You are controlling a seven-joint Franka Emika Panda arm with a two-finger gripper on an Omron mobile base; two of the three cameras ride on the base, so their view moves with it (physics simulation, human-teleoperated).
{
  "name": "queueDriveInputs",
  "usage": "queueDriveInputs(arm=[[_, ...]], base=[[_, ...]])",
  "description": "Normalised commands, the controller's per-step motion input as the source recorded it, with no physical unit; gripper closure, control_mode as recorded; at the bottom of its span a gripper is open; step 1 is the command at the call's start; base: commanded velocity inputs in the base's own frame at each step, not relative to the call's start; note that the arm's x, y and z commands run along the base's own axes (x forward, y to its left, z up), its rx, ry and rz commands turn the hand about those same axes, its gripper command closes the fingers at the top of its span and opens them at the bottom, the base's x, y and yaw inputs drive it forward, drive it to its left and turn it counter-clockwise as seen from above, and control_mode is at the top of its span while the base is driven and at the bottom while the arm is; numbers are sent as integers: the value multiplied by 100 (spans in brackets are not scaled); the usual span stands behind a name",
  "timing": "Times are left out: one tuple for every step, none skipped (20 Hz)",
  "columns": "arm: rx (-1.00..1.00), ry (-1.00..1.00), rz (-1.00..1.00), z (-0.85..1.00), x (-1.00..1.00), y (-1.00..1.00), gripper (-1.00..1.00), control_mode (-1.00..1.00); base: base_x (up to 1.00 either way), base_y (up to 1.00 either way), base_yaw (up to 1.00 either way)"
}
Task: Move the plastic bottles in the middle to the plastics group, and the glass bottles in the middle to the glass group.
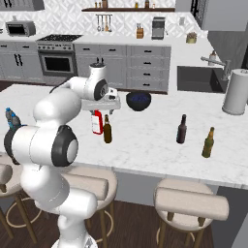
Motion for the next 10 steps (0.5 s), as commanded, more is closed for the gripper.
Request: queueDriveInputs(arm=[[-3,0,8,-41,57,5,-100,-100],[0,0,8,-38,57,0,-100,-100],[0,0,8,-35,55,0,-100,-100],[0,0,8,-34,50,0,-100,-100],[0,0,7,-31,41,0,-100,-100],[0,0,5,-36,28,9,-100,-100],[0,0,3,-33,26,5,-100,-100],[0,0,2,-37,29,9,-100,-100],[0,0,2,-40,30,8,-100,-100],[0,0,3,-43,31,1,-100,-100]], base=[[0,0,0],[0,0,0],[0,0,0],[0,0,0],[0,0,0],[0,0,0],[0,0,0],[0,0,0],[0,0,0],[0,0,0]])
